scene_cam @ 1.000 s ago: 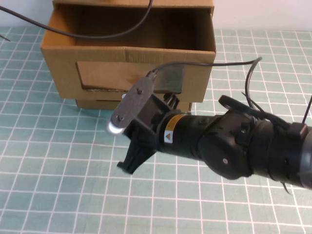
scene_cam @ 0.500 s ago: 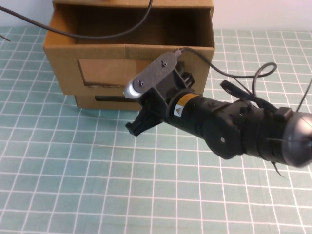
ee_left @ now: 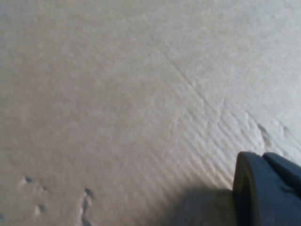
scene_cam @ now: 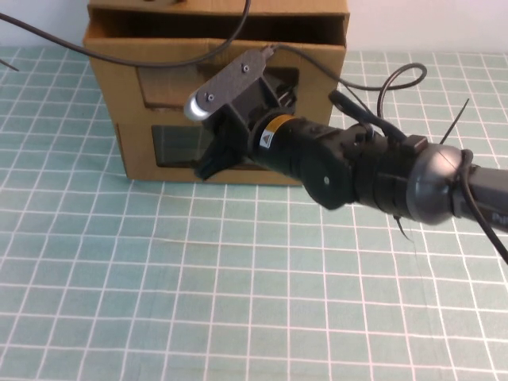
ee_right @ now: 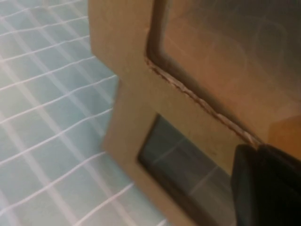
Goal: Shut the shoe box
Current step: Close the shoe box with your right arm
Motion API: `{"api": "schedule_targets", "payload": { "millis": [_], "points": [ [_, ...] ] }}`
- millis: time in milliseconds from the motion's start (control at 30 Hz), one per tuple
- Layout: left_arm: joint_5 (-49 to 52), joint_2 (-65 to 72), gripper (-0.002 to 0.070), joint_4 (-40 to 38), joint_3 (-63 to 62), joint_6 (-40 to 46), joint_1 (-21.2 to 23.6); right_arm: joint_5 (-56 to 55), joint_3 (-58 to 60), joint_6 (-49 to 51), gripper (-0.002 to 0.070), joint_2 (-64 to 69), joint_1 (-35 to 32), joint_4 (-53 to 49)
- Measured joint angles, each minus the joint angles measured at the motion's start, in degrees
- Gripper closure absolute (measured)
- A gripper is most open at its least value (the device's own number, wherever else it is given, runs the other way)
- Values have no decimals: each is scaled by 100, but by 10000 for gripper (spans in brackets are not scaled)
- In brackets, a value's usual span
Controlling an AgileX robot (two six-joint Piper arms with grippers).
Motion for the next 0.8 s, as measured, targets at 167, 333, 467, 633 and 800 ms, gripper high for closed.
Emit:
{"api": "schedule_targets", "payload": {
  "millis": [167,333,467,633,800],
  "points": [
    [0,0,680,0,0,0,-11,0,-375,-3,690,223,-187,0],
    [0,0,680,4,0,0,-11,21,-646,-16,690,404,-275,0],
    [0,0,680,4,0,0,-11,35,-767,-16,690,494,-292,-10],
    [0,0,680,13,0,0,-11,93,-800,-38,690,517,-301,-47],
    [0,-33,680,26,0,0,-11,553,-800,-91,690,382,-301,-525]
  ]
}}
